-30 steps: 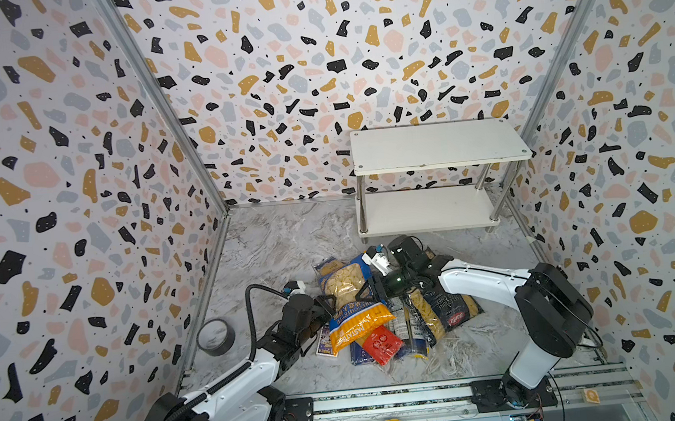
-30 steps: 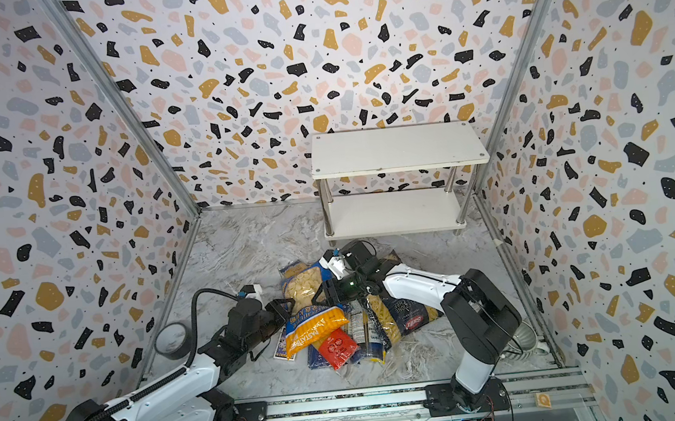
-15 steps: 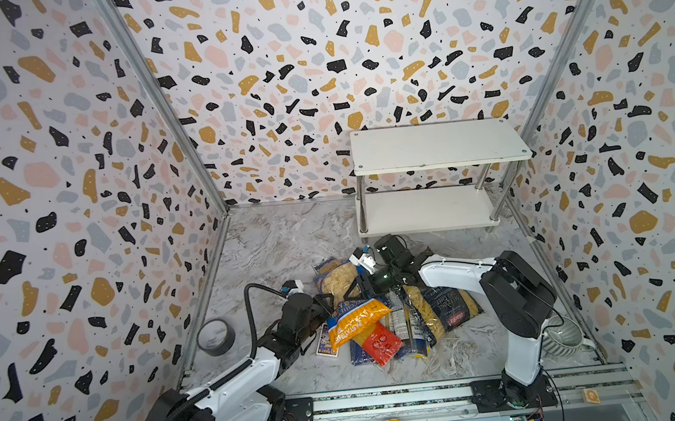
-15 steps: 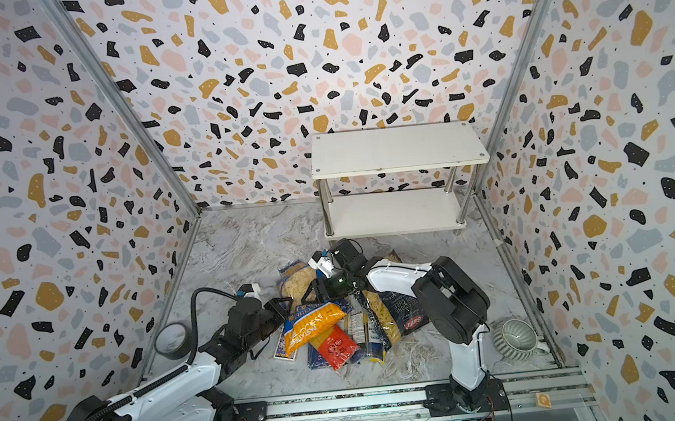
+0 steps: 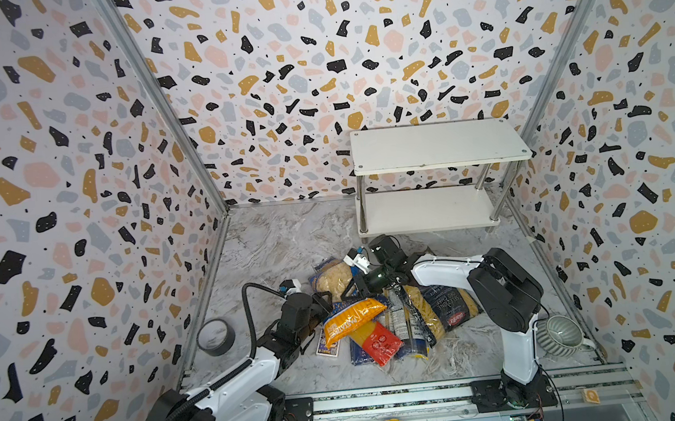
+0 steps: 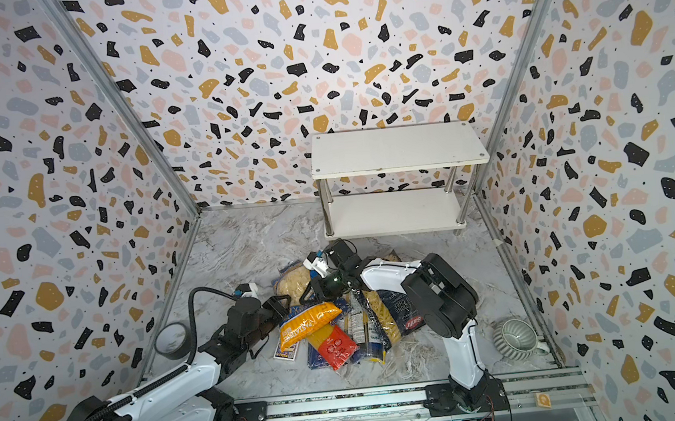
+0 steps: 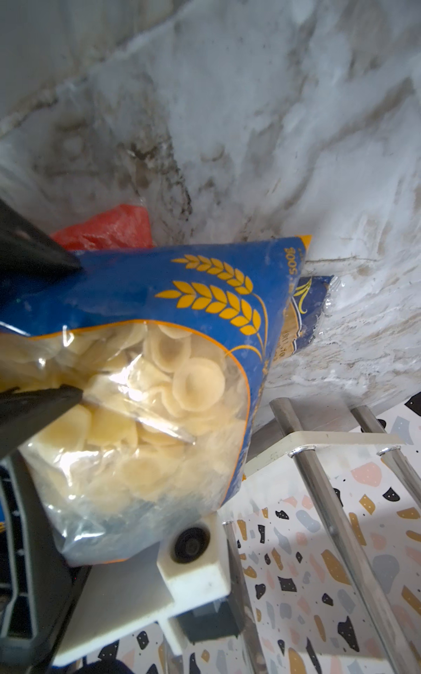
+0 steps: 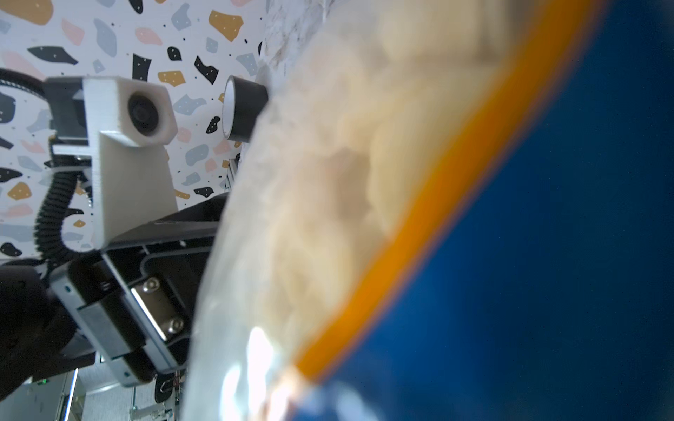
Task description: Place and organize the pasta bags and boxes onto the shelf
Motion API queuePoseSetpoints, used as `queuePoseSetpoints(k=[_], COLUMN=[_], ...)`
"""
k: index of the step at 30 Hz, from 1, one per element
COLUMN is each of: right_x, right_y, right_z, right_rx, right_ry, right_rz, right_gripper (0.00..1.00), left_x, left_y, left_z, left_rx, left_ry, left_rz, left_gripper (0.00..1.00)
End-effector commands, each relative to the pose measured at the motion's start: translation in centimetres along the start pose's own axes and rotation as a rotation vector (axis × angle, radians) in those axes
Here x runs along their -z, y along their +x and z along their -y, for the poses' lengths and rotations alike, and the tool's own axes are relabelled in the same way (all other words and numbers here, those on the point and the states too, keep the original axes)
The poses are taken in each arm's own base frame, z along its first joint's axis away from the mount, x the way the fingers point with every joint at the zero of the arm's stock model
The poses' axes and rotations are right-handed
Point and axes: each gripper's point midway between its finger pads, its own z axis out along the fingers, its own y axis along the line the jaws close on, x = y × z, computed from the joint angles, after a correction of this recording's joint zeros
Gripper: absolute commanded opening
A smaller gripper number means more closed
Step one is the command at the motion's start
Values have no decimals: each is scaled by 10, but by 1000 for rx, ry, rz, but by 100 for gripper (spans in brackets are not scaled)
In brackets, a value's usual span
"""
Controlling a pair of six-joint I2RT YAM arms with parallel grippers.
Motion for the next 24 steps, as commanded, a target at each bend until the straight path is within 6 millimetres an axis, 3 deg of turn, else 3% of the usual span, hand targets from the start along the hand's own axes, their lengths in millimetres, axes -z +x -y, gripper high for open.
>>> queuePoseSetpoints(k=[1, 3, 8, 17, 24], right_x=[-10, -3, 11, 43, 69], right_y=[12, 8, 1, -15, -26], right_z=[-51, -57, -70, -84, -104], right_rx=[94, 111, 140, 176, 217], right_ry=[-148, -155, -176, -184, -198], right_rz=[-55, -34, 5, 101, 157], right_gripper=[28, 26, 23, 19, 15], left_x=[5, 10, 31, 48, 67], left_y=[17, 13, -14, -38, -69], left_z=[12, 4, -2, 18, 60], left_rx=[-34, -38, -111, -189, -314], left_ry=[47, 12, -76, -41, -30], left_rz=[-91, -76, 6, -1, 34], left_gripper=[64, 78, 100, 100, 100])
